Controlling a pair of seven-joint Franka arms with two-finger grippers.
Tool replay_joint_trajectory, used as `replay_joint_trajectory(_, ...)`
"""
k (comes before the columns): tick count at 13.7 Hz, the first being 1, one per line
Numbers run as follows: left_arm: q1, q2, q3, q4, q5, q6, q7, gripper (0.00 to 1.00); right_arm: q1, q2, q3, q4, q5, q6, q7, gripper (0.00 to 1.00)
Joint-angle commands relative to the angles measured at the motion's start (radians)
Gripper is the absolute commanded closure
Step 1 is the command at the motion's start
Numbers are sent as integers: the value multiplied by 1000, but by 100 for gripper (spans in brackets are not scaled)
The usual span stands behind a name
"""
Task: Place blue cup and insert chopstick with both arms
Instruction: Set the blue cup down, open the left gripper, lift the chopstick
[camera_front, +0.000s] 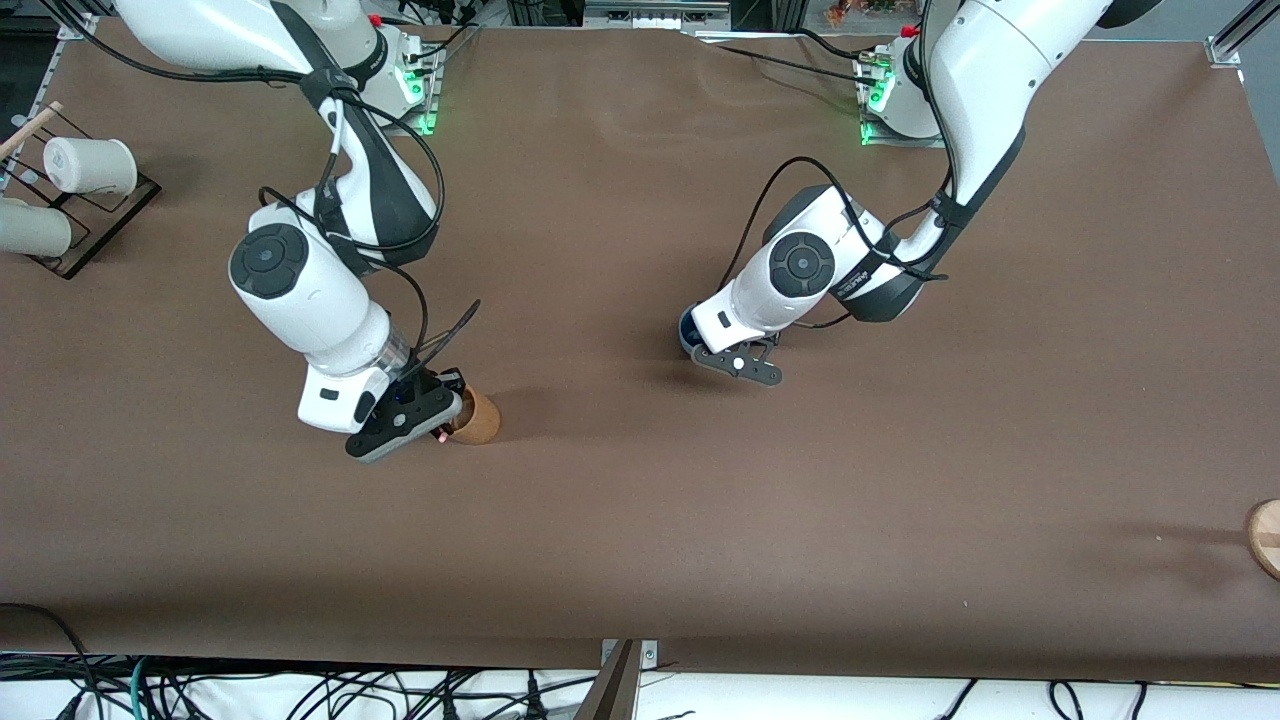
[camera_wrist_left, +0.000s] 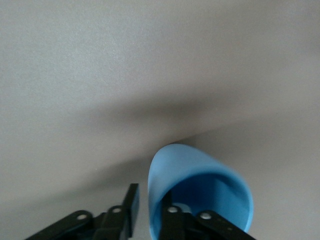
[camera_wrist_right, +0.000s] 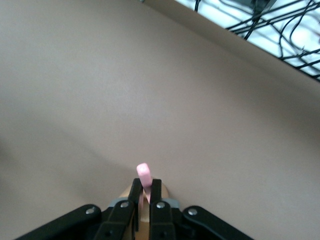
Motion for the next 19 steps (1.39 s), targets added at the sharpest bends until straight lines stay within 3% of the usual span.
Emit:
replay_joint_trajectory(1, -1, -10, 1, 37, 28, -15, -22, 0, -2, -81, 2, -5, -4, -80, -16, 100)
replay_joint_trajectory(5, 16, -166, -4, 78, 16, -194, -17, 0, -2, -197, 5, 84, 9, -250, -11, 100)
replay_joint_trajectory(8, 26, -186, -2, 309, 18, -537, -10, 0, 1, -227, 21, 147, 73, -277, -4, 100)
replay_joint_trajectory(10, 69, -186, -6, 426, 18, -687, 16, 0, 36, -217, 29, 179, 76, -263, 24, 100)
replay_joint_trajectory(13, 193, -191, -12, 509, 16, -796, 260, 0, 116, -203, 28, 184, 76, -199, 180, 100)
replay_joint_trajectory(16, 319, -227, 5, 529, 6, -828, 430, 0, 215, -174, 26, 182, 62, -124, 350, 100)
replay_joint_trajectory(17, 306, -296, 67, 505, -11, -827, 482, 0, 241, -160, 26, 184, 55, -94, 395, 100)
replay_joint_trajectory(19, 132, -373, 352, 451, -48, -818, 500, 0, 300, -126, 22, 184, 20, -30, 471, 100)
